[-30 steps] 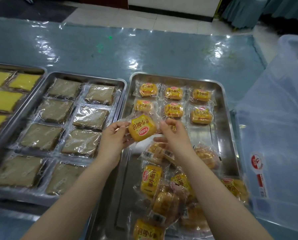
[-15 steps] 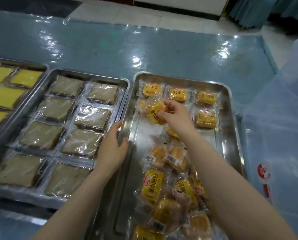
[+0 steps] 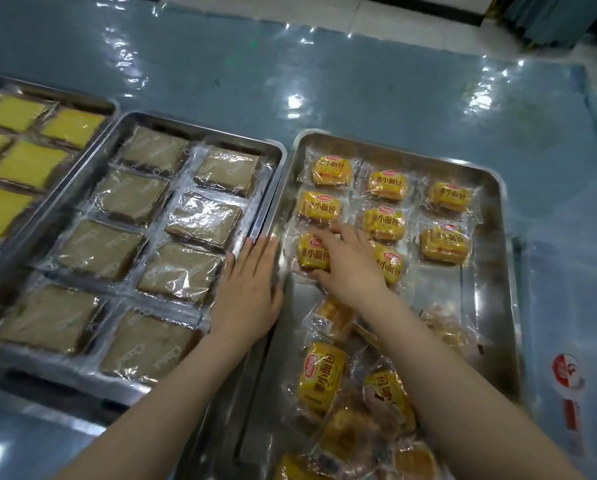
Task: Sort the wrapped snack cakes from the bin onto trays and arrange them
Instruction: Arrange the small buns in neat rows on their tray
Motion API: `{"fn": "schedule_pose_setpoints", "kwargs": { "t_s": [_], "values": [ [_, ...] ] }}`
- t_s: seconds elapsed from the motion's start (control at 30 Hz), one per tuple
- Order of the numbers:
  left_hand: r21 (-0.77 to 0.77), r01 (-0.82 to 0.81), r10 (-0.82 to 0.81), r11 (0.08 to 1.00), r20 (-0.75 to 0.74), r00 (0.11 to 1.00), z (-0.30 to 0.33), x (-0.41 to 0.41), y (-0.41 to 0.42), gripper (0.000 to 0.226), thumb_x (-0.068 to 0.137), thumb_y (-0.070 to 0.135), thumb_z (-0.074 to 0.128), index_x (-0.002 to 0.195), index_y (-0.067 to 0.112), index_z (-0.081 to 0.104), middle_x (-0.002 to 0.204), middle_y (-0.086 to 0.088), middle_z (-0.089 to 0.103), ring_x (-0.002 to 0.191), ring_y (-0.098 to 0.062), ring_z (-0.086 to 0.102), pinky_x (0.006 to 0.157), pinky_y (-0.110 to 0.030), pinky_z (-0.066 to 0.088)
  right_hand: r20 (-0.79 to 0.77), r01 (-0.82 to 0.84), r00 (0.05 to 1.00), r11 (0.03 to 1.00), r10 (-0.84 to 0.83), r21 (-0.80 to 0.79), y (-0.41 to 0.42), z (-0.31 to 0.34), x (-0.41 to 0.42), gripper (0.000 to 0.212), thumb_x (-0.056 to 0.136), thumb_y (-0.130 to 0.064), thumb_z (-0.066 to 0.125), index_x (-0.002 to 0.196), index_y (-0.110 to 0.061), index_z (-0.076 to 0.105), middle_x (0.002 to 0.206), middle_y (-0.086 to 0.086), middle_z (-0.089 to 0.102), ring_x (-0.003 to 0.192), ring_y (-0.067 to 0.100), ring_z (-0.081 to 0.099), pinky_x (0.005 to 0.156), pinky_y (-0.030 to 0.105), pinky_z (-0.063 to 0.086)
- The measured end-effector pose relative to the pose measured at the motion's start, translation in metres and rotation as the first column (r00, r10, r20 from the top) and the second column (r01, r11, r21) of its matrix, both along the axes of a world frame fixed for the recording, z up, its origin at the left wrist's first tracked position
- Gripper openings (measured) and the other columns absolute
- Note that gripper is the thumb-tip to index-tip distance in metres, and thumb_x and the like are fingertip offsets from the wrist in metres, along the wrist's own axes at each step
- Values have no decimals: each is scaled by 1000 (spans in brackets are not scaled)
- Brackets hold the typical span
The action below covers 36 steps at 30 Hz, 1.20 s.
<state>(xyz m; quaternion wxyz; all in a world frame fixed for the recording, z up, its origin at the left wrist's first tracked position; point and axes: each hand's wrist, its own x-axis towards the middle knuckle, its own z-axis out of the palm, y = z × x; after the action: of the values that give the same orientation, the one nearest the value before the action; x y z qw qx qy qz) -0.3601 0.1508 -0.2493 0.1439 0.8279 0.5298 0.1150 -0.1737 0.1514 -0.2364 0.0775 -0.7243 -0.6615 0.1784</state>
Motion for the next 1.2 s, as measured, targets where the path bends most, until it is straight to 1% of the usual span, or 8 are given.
{"fn": "schedule_pose_setpoints", "kwargs": {
  "t_s": [0.33,0.47,0.63,0.73,0.8,0.9,1.03,1.2],
  "values": [
    [27,21,-24,999,107,994,5,-1,-4,57,92,21,48,145,13,30,154,-5,25,143,-17,14,108,-17,-14,-136,141,983,985,-126,102,-30,8,4,55,86,-37,65,137,-29,46,143,-1,39,134,23,27,111,38,26],
    [51,49,-58,998,181,982,9,-4,-12,47,89,15,52,136,16,46,146,-3,41,140,-17,26,113,-21,-5,-184,288,942,958,-280,17,-76,20,30,44,86,-38,65,128,-27,55,126,-9,50,120,16,42,101,34,36],
    [-93,67,-30,993,357,934,18,7,-39,42,87,11,56,127,22,55,135,4,52,132,-14,37,106,-27,25,-204,333,914,936,-350,-113,-126,23,39,39,85,-41,65,122,-31,56,114,-10,59,92,7,52,76,24,43],
    [-157,167,-87,973,418,904,24,19,-53,39,88,19,58,126,27,55,130,10,55,115,-1,46,94,-18,31,-212,293,920,938,-329,-187,-142,15,33,65,81,-54,64,138,-33,42,138,-7,49,115,12,50,94,33,46],
    [-219,259,-149,941,419,896,25,26,-60,42,89,28,58,130,31,51,131,14,53,110,5,44,92,-15,36,-105,228,959,940,-261,-255,-150,10,29,89,74,-66,63,147,-38,21,154,-11,26,137,19,33,108,48,37],
    [-334,309,-212,890,298,931,18,31,-67,49,89,36,57,136,32,45,146,10,39,126,-8,42,104,-30,37,5,231,972,959,-233,-166,-157,5,25,85,76,-62,64,146,-40,22,154,-14,27,138,18,33,109,47,35],
    [-384,258,-192,887,203,960,12,27,-70,38,89,36,56,127,33,52,150,12,31,122,-12,47,98,-31,40,-298,392,863,913,-408,-113,-158,11,24,54,87,-41,63,137,-34,44,122,-19,55,99,1,53,83,26,47],
    [-335,206,-147,919,192,970,19,18,-69,19,87,36,58,104,31,51,100,14,59,85,-9,59,64,-21,45,-509,576,678,813,-531,-82,-163,18,20,29,97,-39,46,120,-22,52,104,-14,60,92,7,59,69,23,45]
  ]
}}
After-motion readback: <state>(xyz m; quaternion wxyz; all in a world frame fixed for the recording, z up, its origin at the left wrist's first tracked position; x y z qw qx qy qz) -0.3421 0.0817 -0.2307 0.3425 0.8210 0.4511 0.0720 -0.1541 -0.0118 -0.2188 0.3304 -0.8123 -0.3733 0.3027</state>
